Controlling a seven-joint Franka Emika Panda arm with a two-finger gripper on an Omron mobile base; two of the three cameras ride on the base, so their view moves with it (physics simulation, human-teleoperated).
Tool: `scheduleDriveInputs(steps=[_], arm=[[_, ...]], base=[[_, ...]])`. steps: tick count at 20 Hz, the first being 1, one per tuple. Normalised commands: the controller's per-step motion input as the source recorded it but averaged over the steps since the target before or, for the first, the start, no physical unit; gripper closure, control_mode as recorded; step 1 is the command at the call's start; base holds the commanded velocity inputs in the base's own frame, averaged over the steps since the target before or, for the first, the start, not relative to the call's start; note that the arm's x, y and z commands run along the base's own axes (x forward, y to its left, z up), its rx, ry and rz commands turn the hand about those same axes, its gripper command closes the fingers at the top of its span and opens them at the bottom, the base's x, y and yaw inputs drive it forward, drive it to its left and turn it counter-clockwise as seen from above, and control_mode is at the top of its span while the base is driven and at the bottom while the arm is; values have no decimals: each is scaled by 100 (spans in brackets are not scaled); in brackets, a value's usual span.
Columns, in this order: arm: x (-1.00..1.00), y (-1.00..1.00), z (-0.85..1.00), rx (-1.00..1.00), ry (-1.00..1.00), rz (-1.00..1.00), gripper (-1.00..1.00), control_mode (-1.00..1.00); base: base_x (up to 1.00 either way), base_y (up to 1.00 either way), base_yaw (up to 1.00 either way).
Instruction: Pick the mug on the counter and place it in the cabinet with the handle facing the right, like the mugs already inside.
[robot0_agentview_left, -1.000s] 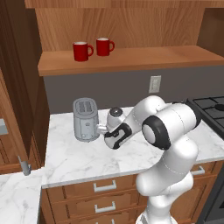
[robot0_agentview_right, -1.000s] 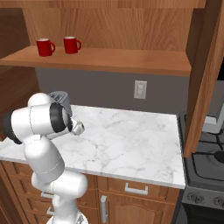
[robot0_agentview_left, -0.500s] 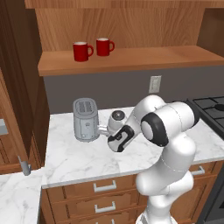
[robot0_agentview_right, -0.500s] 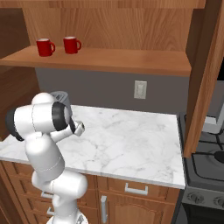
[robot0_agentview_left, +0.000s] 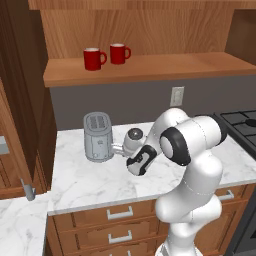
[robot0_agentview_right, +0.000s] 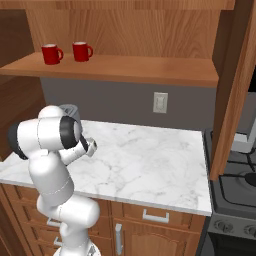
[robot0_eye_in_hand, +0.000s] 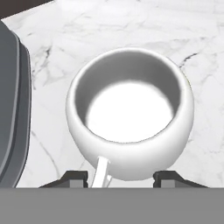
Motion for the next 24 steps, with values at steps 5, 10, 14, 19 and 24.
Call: scheduleDriveInputs(steps=[5,10,14,19,24], arm=[[1,0,-2,0,0,-3,100,-100],[0,0,0,0,0,0,100,-100],[-1,0,1,0,0,0,100,-100],[-7,0,6,0,0,0,100,-100],[-10,0,4,0,0,0,100,-100]], base=[[0,0,0],[0,0,0],[0,0,0],[0,0,0],[0,0,0]])
